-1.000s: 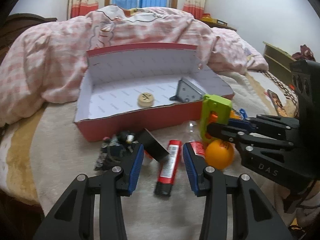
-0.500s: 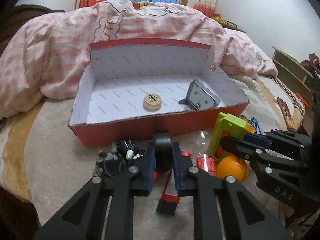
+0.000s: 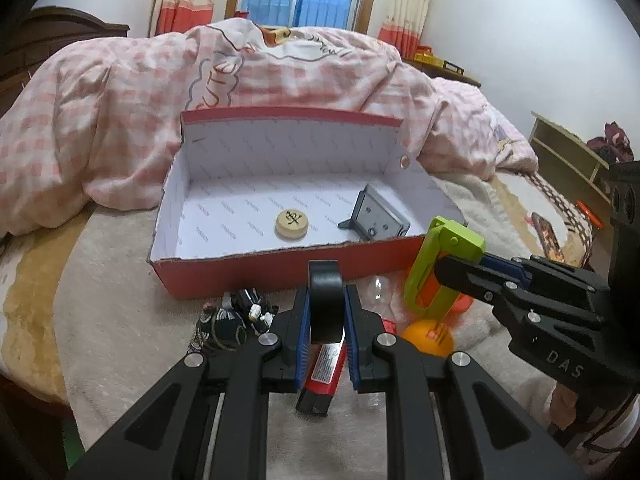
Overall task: Organize objects
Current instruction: 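Grasp the black tape roll with the left gripper while the right gripper holds the green toy, then drop the tape roll and green toy into the box, opening both grippers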
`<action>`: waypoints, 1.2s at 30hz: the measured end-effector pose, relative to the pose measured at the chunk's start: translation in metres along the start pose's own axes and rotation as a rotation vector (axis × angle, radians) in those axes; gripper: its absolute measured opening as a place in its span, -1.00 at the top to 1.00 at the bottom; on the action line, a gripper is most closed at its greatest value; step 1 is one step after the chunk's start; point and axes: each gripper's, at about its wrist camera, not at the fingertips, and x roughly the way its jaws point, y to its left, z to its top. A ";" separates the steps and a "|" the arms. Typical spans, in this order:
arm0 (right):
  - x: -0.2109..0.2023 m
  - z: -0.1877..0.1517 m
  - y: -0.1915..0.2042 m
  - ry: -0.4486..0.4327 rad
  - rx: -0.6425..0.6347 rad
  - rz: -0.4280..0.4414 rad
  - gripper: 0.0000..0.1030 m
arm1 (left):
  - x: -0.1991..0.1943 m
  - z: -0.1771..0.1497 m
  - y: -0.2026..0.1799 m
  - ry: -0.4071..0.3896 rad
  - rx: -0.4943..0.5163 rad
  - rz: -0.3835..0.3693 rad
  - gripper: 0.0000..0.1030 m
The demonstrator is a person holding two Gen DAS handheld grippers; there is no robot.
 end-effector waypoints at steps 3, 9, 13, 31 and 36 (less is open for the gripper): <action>-0.005 0.003 0.005 -0.013 -0.010 0.007 0.65 | -0.004 0.003 0.000 -0.017 -0.001 -0.001 0.72; -0.008 0.008 0.011 -0.023 -0.017 0.014 0.65 | -0.009 0.012 0.004 -0.048 -0.004 0.001 0.71; -0.009 0.011 0.010 -0.023 -0.010 0.011 0.65 | -0.010 0.018 0.006 -0.066 -0.003 -0.001 0.71; -0.002 0.044 -0.010 -0.071 -0.016 -0.060 0.65 | -0.001 0.056 0.024 -0.130 -0.016 0.059 0.72; 0.006 0.055 -0.017 -0.082 -0.018 -0.074 0.65 | 0.011 0.063 0.028 -0.124 -0.021 0.064 0.71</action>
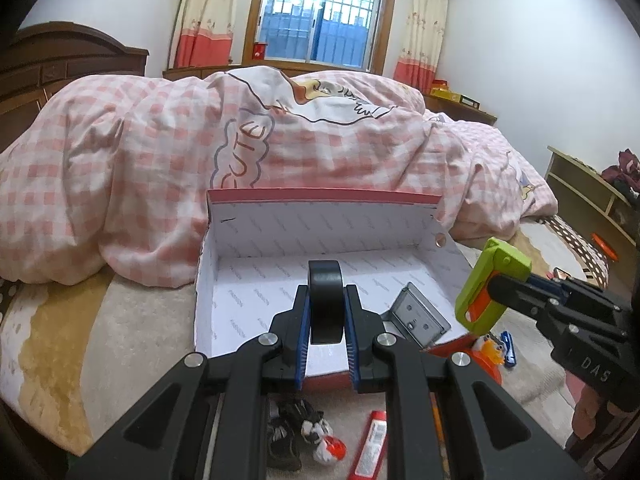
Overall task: Organize objects
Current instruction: 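Drop the tape roll and green toy into the box, opening both grippers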
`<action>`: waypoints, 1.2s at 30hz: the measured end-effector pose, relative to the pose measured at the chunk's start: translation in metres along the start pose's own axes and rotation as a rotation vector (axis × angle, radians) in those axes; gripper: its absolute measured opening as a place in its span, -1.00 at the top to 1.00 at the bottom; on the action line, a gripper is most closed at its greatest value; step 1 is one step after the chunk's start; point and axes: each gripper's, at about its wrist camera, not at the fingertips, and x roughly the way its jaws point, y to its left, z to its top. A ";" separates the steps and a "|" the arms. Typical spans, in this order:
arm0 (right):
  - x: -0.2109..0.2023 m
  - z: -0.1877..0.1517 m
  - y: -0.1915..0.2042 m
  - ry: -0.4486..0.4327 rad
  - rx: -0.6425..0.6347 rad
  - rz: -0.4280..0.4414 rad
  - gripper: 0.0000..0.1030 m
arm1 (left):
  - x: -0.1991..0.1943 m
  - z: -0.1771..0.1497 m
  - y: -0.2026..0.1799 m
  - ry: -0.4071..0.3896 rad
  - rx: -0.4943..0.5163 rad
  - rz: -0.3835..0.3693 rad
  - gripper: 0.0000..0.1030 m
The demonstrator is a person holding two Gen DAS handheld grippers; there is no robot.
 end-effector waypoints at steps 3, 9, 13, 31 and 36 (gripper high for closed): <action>0.009 0.005 -0.006 0.003 0.005 -0.005 0.65 | 0.009 0.004 0.003 0.005 -0.002 0.008 0.71; 0.029 0.010 -0.014 0.019 0.005 -0.012 0.65 | 0.027 0.008 0.008 0.021 -0.012 0.017 0.71; 0.041 0.013 -0.017 0.027 0.003 -0.019 0.65 | 0.038 0.010 0.011 0.032 -0.015 0.023 0.71; 0.077 0.009 -0.032 0.072 0.032 -0.036 0.65 | 0.070 0.004 0.019 0.081 -0.011 0.046 0.71; 0.083 0.007 -0.032 0.089 0.032 -0.044 0.28 | 0.073 0.002 0.017 0.095 -0.002 0.031 0.71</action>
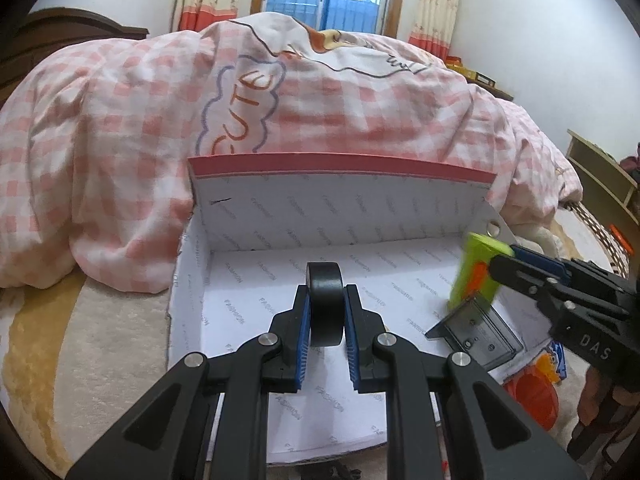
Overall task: Organize objects
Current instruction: 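Drop the tape roll and green toy into the box, opening both grippers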
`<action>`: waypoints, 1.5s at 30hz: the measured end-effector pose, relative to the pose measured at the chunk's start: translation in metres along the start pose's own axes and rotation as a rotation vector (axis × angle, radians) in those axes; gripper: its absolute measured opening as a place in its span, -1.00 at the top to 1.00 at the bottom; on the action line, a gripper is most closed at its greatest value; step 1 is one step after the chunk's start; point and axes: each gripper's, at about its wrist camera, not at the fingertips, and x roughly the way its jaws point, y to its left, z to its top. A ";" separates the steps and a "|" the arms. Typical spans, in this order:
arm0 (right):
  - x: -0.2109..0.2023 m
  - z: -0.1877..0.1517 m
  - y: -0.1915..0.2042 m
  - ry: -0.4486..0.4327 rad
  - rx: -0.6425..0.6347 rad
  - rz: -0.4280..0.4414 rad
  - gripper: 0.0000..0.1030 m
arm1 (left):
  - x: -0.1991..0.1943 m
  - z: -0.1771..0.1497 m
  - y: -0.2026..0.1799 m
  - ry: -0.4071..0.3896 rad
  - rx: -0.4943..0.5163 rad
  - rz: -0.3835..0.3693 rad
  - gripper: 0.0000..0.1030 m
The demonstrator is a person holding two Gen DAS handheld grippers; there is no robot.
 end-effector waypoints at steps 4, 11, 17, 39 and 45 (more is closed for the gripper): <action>0.001 -0.001 0.002 0.000 -0.019 -0.030 0.14 | 0.003 -0.001 -0.002 0.014 0.003 -0.015 0.43; -0.001 -0.002 0.000 0.002 -0.008 -0.031 0.05 | 0.000 -0.001 -0.001 0.000 -0.004 0.002 0.02; -0.003 -0.004 0.000 0.005 -0.008 -0.031 0.04 | 0.002 -0.002 -0.001 0.022 -0.013 0.013 -0.03; -0.039 -0.028 0.005 0.023 0.035 0.000 0.03 | -0.036 -0.018 -0.015 0.016 -0.003 0.036 -0.04; -0.057 -0.036 0.011 0.015 0.025 0.009 0.03 | -0.052 -0.026 -0.020 0.020 -0.003 0.034 -0.04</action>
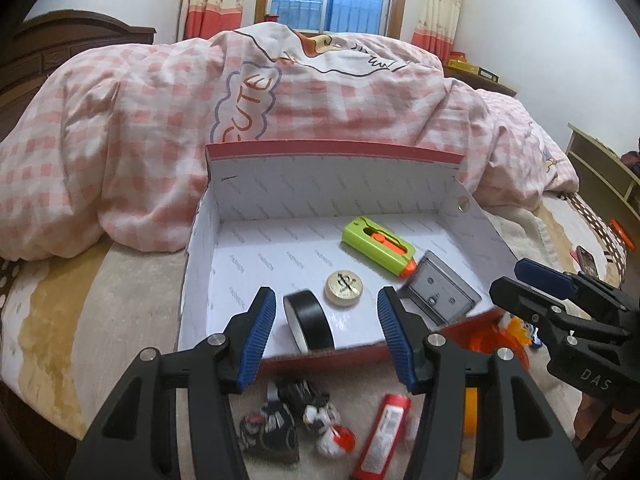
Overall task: Organize objects
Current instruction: 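Move both grippers out of the box toward the bottle and red ring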
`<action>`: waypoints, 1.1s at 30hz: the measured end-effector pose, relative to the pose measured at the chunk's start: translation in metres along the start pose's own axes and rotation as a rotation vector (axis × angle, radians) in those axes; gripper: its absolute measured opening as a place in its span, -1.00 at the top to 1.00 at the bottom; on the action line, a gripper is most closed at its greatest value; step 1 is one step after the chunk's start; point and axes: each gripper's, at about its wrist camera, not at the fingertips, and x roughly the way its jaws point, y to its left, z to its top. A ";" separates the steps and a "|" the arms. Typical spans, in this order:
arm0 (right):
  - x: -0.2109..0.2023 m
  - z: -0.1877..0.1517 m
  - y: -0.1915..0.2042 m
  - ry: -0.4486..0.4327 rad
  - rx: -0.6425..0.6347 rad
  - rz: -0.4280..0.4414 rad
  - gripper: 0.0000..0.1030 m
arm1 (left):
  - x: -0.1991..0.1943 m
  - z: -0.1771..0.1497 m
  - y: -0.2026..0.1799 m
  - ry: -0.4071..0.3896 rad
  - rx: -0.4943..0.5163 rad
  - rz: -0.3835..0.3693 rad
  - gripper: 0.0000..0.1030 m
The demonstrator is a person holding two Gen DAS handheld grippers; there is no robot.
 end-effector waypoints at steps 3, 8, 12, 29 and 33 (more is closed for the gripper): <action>-0.009 -0.006 0.004 0.000 -0.009 0.006 0.02 | -0.008 -0.006 -0.002 0.004 0.000 -0.002 -0.04; -0.019 -0.023 0.007 0.022 0.039 0.049 -0.04 | -0.019 -0.022 -0.005 0.017 0.003 -0.015 -0.04; -0.024 -0.046 0.013 0.058 0.049 0.095 -0.11 | -0.025 -0.038 -0.007 0.035 0.006 -0.027 -0.04; -0.042 -0.068 -0.021 0.108 0.019 0.012 -0.11 | -0.033 -0.065 -0.006 0.075 -0.003 -0.019 -0.04; -0.035 -0.063 -0.020 0.126 0.026 0.068 -0.12 | -0.032 -0.066 -0.007 0.077 0.000 -0.013 -0.04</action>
